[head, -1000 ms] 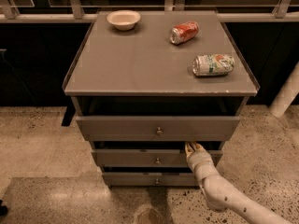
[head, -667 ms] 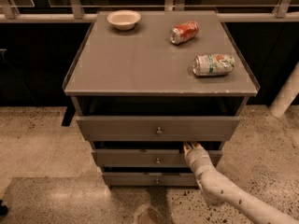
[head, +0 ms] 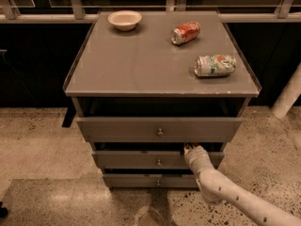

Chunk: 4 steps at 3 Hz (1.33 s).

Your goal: Open middle drawer

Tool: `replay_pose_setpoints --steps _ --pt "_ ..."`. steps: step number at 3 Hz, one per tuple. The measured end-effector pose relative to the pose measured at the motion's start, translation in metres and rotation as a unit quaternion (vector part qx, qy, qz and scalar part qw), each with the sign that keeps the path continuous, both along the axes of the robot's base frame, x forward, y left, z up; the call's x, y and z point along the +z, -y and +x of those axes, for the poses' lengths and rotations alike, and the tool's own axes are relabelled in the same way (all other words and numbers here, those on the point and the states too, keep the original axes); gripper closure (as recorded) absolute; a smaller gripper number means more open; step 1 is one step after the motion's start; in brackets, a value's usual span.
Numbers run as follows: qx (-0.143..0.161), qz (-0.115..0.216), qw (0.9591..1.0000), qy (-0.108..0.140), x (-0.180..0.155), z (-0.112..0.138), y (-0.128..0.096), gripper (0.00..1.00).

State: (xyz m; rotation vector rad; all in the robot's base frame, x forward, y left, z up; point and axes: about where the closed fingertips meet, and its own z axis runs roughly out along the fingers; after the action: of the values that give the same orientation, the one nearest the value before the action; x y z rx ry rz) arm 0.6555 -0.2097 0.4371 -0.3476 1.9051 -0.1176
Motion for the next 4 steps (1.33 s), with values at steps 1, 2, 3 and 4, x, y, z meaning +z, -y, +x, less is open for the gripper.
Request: replay_pose_setpoints --steps 1,2,3,4 --pt "-0.001 -0.018 0.9997 -0.015 -0.001 -0.002 0.001 1.00" --pt "-0.001 -0.019 0.9997 -0.016 0.002 -0.003 0.001 1.00" --pt "0.034 -0.064 0.9965 -0.042 -0.003 -0.015 -0.009 1.00" --pt "0.034 -0.064 0.9965 -0.042 0.001 -0.014 -0.009 1.00"
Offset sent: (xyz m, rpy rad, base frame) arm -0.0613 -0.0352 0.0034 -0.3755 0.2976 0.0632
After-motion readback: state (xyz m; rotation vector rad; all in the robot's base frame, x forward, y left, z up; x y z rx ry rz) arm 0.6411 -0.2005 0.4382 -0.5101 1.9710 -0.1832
